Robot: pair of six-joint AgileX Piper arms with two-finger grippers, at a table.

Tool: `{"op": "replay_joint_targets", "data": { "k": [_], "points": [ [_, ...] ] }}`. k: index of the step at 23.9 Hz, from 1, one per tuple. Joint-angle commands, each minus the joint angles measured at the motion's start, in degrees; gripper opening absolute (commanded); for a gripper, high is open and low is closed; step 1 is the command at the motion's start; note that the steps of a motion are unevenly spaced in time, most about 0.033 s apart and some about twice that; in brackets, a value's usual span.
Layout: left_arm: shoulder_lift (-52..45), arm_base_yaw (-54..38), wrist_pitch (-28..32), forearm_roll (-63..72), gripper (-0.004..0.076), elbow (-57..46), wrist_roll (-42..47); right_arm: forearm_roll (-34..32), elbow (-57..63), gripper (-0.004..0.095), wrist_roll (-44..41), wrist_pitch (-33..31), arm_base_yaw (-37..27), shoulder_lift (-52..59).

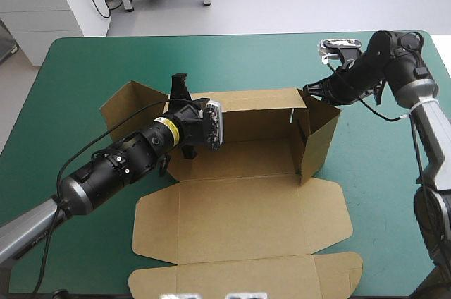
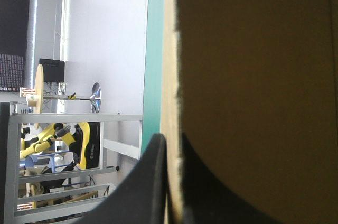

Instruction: Fold the box

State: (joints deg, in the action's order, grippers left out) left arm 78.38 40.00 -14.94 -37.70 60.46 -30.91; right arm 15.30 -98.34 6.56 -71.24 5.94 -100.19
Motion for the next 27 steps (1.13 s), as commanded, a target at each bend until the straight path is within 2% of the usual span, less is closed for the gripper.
{"op": "replay_joint_targets", "data": {
  "k": [1, 5, 9, 23, 27],
  "points": [
    [-1.35, -0.19, -0.92, -0.69, -0.0008, 0.94, 0.90, 2.06, -1.31, -0.0021, 1.49, -0.22, -0.38, 3.81],
    [-1.46, -0.19, -0.73, -5.76, -0.0008, -1.86, 4.63, 2.17, -1.31, -0.0021, 1.62, -0.22, -0.38, 4.13],
    [-1.46, -0.19, -0.30, -12.29, -0.0008, -2.52, 13.94, 3.02, -1.31, -0.0021, 1.62, -0.22, -0.38, 4.25],
    [-1.46, -0.19, -0.30, -13.69, -0.0008, -3.17, 14.43, 6.65, 11.42, -0.0021, 6.09, 0.13, -0.38, 11.10],
    [-1.57, -0.11, -0.30, -18.26, -0.0008, -4.21, 15.61, 7.58, 13.19, -0.0021, 6.61, 1.49, -0.38, 12.91]
  ]
}}
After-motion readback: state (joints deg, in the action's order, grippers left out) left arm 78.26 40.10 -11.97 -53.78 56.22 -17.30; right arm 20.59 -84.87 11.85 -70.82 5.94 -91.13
